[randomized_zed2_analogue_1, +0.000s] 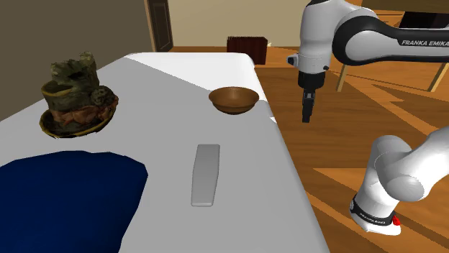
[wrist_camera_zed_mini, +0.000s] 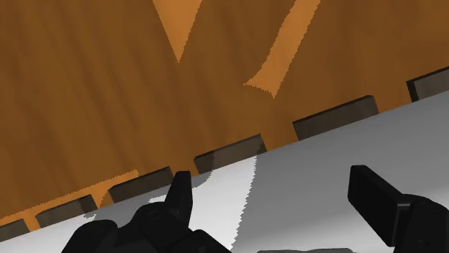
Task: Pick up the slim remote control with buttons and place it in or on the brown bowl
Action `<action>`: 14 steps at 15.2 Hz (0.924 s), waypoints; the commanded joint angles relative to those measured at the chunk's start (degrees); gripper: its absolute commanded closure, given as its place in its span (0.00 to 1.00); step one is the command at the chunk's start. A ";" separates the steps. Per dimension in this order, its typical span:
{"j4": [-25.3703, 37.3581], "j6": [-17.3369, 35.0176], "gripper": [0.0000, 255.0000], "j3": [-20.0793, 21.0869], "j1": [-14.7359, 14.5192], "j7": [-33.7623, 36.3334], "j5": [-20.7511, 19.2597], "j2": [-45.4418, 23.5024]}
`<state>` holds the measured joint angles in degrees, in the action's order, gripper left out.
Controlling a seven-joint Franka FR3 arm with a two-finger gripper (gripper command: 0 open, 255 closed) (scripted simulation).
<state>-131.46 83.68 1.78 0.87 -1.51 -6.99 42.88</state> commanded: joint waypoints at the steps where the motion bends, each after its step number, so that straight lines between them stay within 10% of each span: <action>1: 0.00 0.00 0.00 0.00 0.00 0.00 0.00 0.00; 14: 6.87 2.91 0.00 19.18 3.71 40.14 15.51 -7.86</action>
<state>-125.79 85.97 19.33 4.09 35.01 7.55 36.45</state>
